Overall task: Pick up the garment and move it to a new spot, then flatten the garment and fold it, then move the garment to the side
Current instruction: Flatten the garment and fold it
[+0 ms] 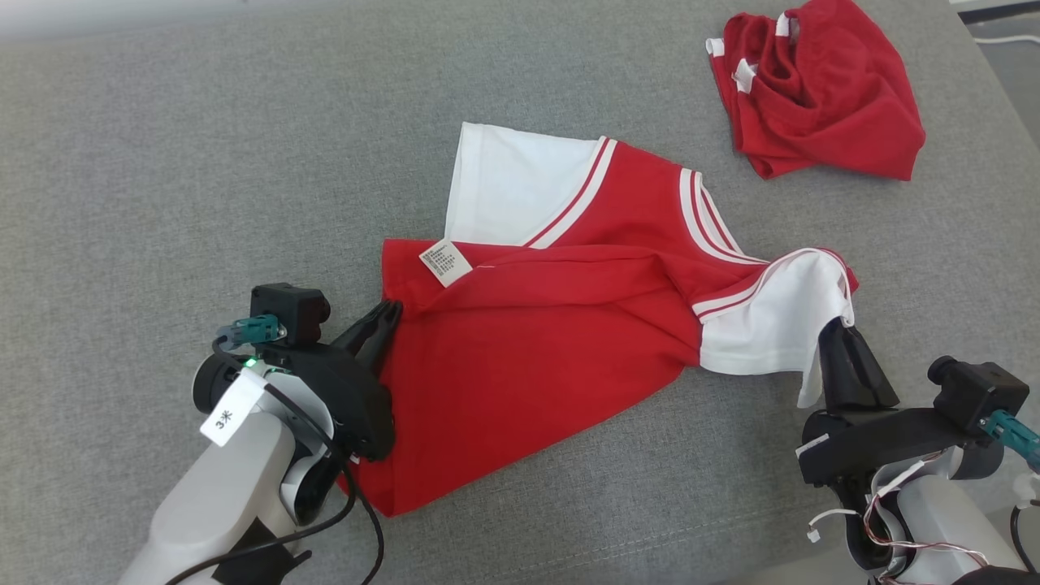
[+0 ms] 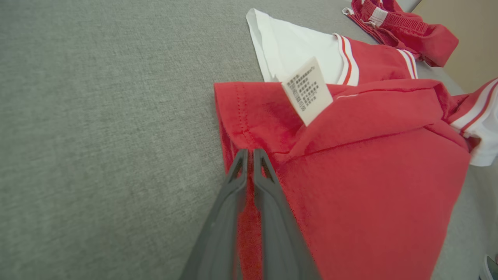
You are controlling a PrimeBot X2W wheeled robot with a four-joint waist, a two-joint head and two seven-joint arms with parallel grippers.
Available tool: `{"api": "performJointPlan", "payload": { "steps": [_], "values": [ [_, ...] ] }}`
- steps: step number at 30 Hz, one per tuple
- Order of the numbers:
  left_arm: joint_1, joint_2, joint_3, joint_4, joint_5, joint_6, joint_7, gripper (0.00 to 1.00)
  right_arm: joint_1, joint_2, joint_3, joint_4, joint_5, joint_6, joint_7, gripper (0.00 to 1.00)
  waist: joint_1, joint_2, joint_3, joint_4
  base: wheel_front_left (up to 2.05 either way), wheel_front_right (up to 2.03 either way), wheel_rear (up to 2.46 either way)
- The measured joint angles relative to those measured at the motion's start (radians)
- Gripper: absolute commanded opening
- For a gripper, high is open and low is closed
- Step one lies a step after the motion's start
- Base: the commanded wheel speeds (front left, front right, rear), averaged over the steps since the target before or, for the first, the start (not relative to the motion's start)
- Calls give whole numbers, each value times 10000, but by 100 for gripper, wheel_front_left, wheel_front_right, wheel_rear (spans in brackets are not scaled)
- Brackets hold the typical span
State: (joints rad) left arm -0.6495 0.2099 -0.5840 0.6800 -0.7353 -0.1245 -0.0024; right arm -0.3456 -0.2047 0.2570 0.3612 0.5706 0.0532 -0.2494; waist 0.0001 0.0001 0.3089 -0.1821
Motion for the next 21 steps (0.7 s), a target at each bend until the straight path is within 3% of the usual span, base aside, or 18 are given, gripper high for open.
{"api": "performJointPlan", "payload": {
  "steps": [3,5,6,11,14,21],
  "values": [
    [-1,-4,-163,-2,-75,0,0,20,-3,4,-38,21,-12,17,0,0,-2,0,-65,44,0,0,0],
    [-2,2,-286,-15,-196,0,0,48,-9,6,-58,33,-50,61,0,0,-1,0,-99,69,0,0,0],
    [-2,6,-357,-15,-219,0,0,77,-20,12,-58,44,-90,86,0,0,-1,0,-114,77,0,0,0],
    [-4,19,-554,88,-311,0,2,99,-105,56,-61,59,-125,96,0,0,-1,0,-176,95,0,0,0],
    [-18,79,-688,230,-621,0,2,84,-105,86,-65,79,-165,119,-2,0,-1,-1,-200,81,0,0,0],
    [-237,173,-855,320,-732,-2,-10,84,-105,155,-104,73,-174,173,-2,0,-1,0,-144,11,0,0,0]
  ]
}}
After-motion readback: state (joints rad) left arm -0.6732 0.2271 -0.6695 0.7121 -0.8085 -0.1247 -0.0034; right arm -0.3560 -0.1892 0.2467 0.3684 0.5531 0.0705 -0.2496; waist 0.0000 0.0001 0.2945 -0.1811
